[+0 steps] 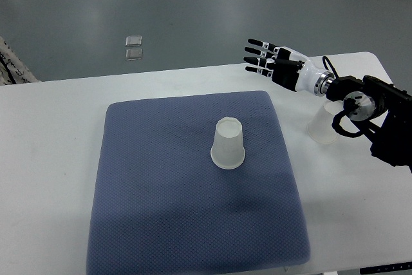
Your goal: Stack paper cups
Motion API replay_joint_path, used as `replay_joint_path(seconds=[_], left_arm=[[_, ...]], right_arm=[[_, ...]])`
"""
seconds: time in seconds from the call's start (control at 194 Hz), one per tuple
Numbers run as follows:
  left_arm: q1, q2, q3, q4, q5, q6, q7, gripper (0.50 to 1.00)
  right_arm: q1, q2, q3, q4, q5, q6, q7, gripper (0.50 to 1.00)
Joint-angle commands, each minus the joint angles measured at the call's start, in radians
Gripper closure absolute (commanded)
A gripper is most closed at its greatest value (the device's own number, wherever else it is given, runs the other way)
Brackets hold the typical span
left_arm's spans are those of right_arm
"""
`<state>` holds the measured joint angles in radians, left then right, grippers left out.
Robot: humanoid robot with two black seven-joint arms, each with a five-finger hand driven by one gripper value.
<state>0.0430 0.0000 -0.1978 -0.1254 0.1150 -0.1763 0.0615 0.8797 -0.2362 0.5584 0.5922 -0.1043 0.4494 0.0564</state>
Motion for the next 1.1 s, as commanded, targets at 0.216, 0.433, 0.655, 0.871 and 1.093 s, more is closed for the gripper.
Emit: replay_joint_path(seconds=[0.216, 0.433, 0.655, 0.871, 1.093], left_arm=[[0.0, 0.0, 0.0, 0.004, 0.0, 0.0, 0.0, 0.5], [-0.002, 0.0, 0.001, 0.009, 0.0, 0.0, 0.0, 0.5], [-0.002, 0.0, 0.0, 0.007, 0.0, 0.0, 0.0, 0.5], [-0.002, 0.0, 0.0, 0.009, 0.0, 0.0, -0.002, 0.5], [-0.002, 0.0, 0.0, 0.009, 0.0, 0.0, 0.0, 0.5]], right_arm=[[-0.002, -0.003, -0.002, 0.0, 0.0, -0.003, 0.0, 0.572], [0.004, -0.02, -0.011, -0.002, -0.002, -0.012, -0.001, 0.572], [0.004, -0.04, -0.011, -0.005, 0.0, -0.014, 0.002, 0.572], [0.002, -0.061, -0.003, -0.009, 0.003, -0.109, 0.016, 0.574], [0.005, -0.129, 0.003, -0.006, 0.018, -0.08, 0.017, 0.574]])
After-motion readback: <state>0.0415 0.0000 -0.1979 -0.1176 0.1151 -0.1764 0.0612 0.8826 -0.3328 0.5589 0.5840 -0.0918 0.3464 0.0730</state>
